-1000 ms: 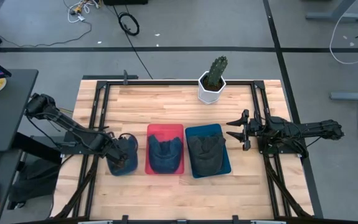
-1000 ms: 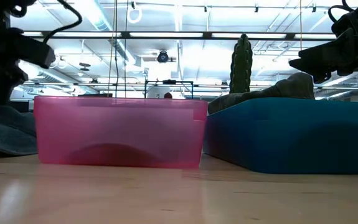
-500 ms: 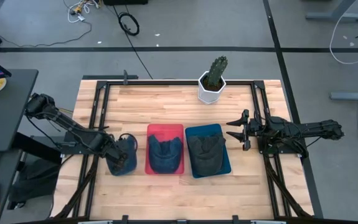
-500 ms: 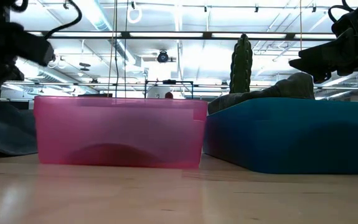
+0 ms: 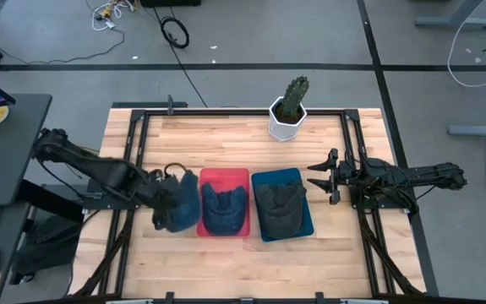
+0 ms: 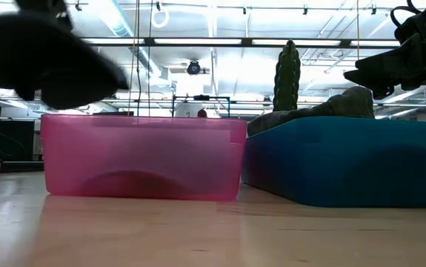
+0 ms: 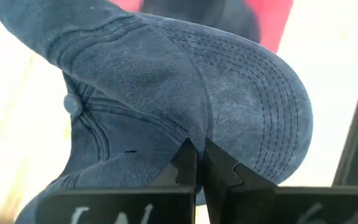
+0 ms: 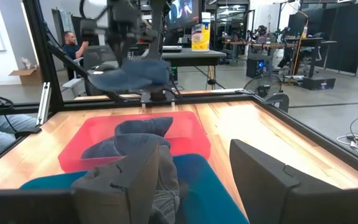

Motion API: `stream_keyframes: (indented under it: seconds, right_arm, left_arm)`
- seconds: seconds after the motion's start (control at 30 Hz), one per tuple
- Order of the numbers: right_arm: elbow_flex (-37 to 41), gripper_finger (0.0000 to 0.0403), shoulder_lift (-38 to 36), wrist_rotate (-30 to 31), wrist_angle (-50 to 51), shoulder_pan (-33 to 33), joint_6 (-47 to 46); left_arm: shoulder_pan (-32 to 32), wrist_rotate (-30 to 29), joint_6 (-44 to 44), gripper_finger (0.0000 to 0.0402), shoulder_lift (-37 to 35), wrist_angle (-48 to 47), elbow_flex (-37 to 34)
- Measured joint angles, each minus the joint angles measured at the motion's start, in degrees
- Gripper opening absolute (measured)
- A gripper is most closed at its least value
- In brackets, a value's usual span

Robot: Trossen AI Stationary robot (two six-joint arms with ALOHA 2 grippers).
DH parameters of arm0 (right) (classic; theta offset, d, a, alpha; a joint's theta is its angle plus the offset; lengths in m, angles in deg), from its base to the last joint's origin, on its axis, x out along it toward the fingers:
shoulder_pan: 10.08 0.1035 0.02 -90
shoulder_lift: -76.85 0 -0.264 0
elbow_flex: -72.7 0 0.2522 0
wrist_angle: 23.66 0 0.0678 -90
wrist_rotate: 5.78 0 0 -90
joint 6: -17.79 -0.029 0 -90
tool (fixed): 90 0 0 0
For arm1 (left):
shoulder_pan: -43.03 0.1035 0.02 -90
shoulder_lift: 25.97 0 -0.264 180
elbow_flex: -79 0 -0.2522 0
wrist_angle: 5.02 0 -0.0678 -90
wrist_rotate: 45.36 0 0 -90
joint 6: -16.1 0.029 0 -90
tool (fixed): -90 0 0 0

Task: Pick & Place hat
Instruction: Put the blue cap into the pink bin

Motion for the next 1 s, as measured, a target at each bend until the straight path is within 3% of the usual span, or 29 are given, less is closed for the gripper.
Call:
stream_keyframes:
  seconds: [0.23,0.67,1.0]
  right_arm:
    - [0.0,0.0204,0.0,0.0,0.0,0.0,0.0]
    - [0.0,0.0204,0.0,0.0,0.0,0.0,0.0]
    - [0.0,0.0204,0.0,0.0,0.0,0.0,0.0]
  left_arm:
    - [4.5,-1.5,8.7,0.0006,4.7,1.7,7.9]
    - [8.5,-1.4,24.1,0.0007,25.9,6.0,18.6]
    - [10.1,-0.2,26.5,0.0008,32.5,7.5,20.6]
